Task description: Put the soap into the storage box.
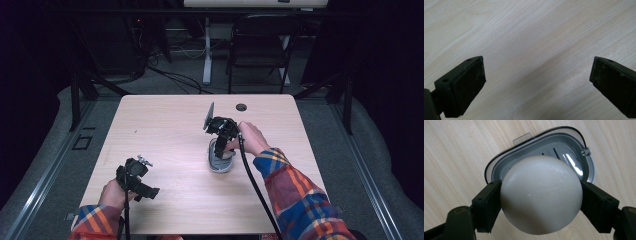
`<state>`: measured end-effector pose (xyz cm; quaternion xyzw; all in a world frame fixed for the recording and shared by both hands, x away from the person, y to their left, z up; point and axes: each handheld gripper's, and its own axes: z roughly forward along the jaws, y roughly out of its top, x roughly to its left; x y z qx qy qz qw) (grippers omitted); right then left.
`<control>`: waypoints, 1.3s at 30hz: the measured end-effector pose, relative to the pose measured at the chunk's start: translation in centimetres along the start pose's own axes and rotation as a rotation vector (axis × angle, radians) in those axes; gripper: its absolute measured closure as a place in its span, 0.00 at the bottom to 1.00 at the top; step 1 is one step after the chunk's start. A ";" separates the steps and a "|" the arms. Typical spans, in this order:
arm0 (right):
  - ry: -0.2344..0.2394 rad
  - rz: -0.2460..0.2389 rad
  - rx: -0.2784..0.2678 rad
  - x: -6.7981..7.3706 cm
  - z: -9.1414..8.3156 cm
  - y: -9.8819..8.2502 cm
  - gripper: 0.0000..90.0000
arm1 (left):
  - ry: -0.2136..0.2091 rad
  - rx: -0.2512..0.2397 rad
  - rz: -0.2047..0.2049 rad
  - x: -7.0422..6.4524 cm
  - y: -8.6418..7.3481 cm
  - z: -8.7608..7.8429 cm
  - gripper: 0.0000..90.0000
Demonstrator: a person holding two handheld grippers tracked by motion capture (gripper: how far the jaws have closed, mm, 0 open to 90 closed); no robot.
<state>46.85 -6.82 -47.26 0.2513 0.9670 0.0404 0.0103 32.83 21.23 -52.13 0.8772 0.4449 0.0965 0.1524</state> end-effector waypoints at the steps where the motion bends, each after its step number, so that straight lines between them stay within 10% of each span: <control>1: 0.001 -0.001 -0.004 0.1 0.2 0.1 0.25 | 0.001 0.002 0.000 0.0 0.0 0.0 0.00; 39: -0.014 -0.008 0.018 -0.5 3.0 0.0 0.22 | 0.000 0.004 0.001 0.0 0.0 0.0 0.00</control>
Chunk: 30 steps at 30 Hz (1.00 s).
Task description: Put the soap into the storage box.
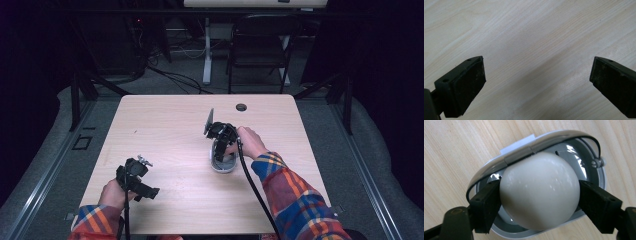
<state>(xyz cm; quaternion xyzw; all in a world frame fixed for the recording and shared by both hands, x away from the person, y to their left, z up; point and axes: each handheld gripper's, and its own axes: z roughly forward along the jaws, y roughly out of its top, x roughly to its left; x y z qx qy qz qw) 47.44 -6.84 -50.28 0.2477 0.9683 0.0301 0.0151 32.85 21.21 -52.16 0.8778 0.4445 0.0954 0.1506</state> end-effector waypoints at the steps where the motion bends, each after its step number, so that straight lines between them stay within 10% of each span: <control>1: -0.001 0.001 0.000 0.0 0.0 0.0 0.21 | 0.000 0.000 0.000 0.0 0.0 0.0 0.00; 30: 0.000 0.033 -0.130 0.2 -4.1 -2.9 0.03 | 0.003 0.001 0.001 -0.1 0.0 0.0 0.00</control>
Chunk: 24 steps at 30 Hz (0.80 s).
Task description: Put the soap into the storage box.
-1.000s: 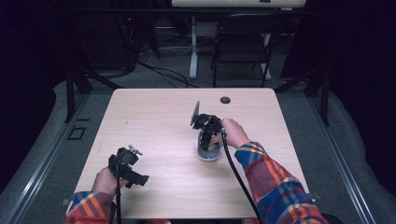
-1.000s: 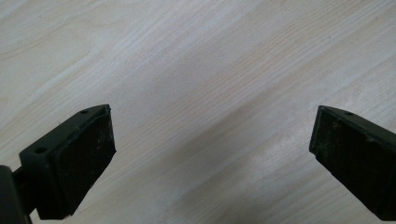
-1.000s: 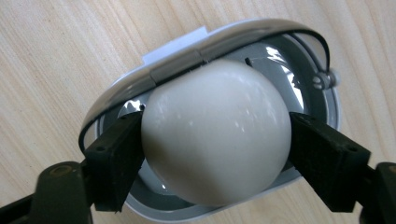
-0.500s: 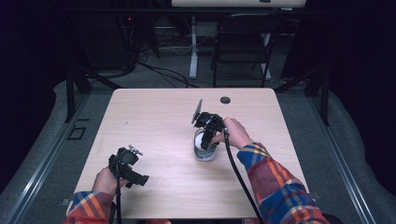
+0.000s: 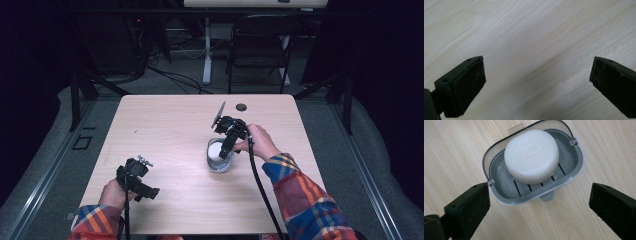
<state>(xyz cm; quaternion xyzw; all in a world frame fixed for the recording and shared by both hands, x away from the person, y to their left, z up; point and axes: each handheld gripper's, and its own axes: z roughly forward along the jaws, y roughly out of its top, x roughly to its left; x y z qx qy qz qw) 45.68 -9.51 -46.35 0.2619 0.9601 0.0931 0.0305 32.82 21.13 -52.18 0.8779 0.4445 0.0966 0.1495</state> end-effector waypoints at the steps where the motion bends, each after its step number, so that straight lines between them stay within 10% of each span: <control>1: 0.001 0.006 -0.005 0.0 -0.2 -0.2 0.03 | 0.000 0.000 0.000 0.0 0.0 0.0 0.00; 24: -0.051 0.078 -0.067 0.4 -3.2 -8.3 0.00 | 0.000 -0.001 -0.007 -0.1 0.1 -0.1 0.00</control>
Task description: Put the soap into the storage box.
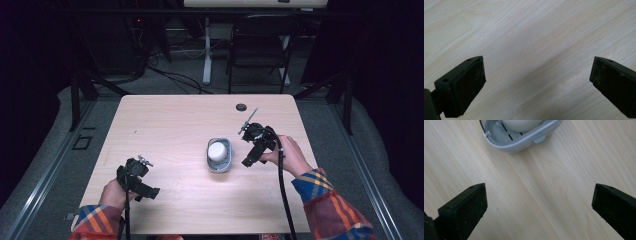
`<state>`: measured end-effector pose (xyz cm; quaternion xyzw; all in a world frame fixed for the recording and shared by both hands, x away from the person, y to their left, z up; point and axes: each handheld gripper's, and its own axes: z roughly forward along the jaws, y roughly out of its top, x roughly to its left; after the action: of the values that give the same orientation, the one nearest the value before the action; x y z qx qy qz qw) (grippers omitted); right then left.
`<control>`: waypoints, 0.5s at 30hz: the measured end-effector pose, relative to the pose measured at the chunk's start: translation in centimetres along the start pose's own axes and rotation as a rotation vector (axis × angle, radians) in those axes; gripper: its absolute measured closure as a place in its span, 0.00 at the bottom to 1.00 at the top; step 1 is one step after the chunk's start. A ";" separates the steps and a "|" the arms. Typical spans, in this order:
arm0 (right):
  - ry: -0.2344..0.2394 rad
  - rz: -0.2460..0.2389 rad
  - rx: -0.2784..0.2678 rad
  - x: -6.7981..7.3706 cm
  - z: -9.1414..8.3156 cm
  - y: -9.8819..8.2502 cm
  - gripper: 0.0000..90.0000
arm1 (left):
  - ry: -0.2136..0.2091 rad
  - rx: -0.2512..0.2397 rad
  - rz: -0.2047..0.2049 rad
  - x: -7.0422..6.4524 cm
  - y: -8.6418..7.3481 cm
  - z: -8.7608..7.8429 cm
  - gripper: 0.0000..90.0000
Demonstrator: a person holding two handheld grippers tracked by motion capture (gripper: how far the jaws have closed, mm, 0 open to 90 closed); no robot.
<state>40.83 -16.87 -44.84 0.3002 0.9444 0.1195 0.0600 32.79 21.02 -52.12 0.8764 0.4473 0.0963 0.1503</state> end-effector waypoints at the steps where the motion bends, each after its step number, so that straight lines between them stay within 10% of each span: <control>1: 0.001 0.004 0.000 0.0 0.1 -0.3 0.00 | 0.002 0.002 0.004 0.0 0.0 0.0 0.00; 15: -0.033 0.074 0.046 -0.5 1.4 -6.8 0.00 | 0.002 0.000 0.001 0.0 0.0 0.1 0.00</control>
<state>37.72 -22.29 -47.90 0.3380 0.9341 0.0950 0.0642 32.81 20.99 -52.17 0.8765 0.4472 0.0974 0.1497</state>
